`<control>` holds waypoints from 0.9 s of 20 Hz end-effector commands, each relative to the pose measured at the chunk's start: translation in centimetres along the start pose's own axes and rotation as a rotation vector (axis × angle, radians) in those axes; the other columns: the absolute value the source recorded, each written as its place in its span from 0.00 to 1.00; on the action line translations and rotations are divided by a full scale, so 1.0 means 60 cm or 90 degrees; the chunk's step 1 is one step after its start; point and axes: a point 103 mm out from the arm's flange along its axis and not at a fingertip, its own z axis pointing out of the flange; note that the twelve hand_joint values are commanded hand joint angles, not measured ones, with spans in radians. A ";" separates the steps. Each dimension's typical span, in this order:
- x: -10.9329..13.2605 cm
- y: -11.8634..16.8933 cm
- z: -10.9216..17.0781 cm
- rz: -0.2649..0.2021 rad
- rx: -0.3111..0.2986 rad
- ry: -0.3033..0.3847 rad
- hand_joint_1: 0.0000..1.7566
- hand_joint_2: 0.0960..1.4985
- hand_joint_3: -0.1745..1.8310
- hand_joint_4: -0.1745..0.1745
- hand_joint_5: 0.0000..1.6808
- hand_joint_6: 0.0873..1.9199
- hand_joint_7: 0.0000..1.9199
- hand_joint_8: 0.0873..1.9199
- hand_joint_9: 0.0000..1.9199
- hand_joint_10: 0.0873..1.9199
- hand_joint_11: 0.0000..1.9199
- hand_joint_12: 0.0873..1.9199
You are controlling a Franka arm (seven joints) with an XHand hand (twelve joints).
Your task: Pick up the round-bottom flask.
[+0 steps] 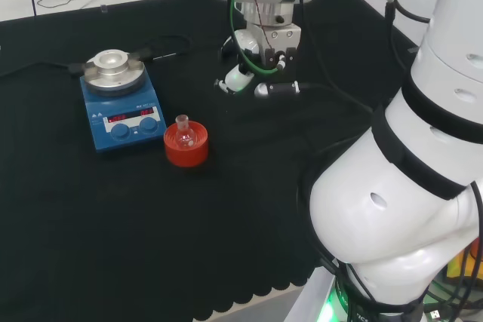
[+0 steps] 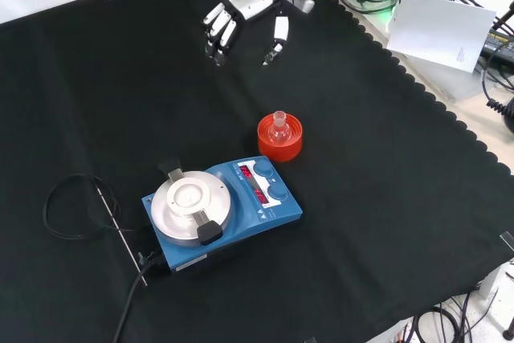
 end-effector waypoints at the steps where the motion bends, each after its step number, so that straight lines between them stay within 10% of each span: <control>1: 0.003 0.014 0.036 -0.012 0.006 0.002 0.51 0.38 0.41 0.38 0.37 0.04 0.16 0.31 0.25 0.30 0.11 0.70; 18: 0.071 0.010 0.095 -0.094 0.022 0.005 0.51 0.36 0.43 0.38 0.34 0.24 0.18 0.32 0.27 0.30 0.13 0.70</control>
